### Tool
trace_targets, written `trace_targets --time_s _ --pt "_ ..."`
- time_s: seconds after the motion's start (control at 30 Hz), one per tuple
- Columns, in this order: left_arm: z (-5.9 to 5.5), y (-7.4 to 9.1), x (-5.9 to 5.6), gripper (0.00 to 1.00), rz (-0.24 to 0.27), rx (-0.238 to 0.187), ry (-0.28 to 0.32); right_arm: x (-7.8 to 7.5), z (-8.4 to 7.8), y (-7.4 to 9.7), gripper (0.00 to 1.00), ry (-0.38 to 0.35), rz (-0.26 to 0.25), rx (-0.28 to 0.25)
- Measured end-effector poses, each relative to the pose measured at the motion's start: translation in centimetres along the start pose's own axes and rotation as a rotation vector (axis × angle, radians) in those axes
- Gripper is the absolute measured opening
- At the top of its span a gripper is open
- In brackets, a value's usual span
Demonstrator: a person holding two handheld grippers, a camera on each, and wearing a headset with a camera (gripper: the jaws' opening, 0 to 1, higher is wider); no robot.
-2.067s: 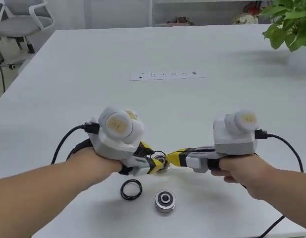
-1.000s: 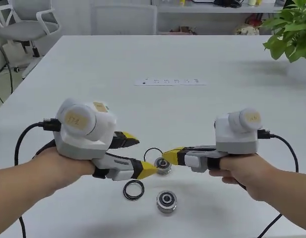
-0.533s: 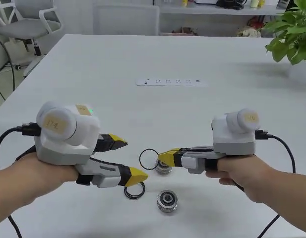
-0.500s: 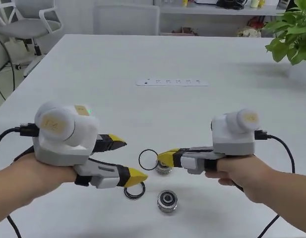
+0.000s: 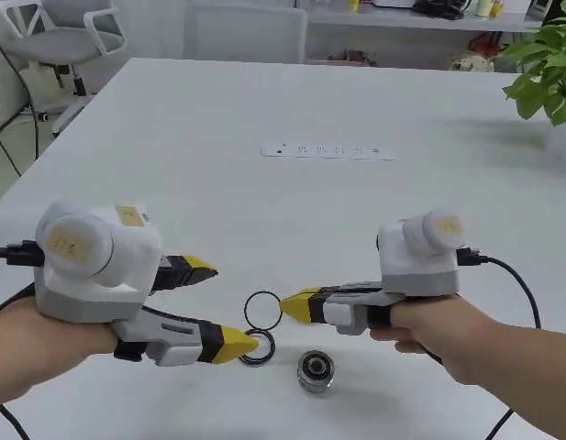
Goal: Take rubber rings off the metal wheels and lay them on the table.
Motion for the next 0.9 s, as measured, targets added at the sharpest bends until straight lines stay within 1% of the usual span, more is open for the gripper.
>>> trace_targets --time_s 0.2,0.4,0.6,0.9 --pt "-0.7 0.5 -0.1 0.64 0.012 0.007 0.003 -0.1 -0.9 -0.5 0.00 -0.003 0.003 0.033" --pt "-1.1 0.8 -0.1 0.65 0.019 0.005 0.003 -0.1 -1.3 -0.9 0.00 -0.011 0.002 0.056" --pt "-1.3 1.1 -0.1 0.65 0.025 0.006 0.004 -0.1 -2.2 -1.7 0.00 -0.015 0.002 0.093" --pt "-1.9 1.2 -0.1 0.65 0.027 0.014 0.010 -0.7 -3.1 -2.0 0.00 -0.022 -0.020 0.133"
Point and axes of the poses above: the centre of the closed fingertips' face, and the gripper's own axes: y roughly backward along the fingers, x roughly to its left, z roughly out of its top, the point moved 2 cm from there along y, roughly backward along the fingers, and after that the axes turned 1 degree about -z, right-handed, at the moved point
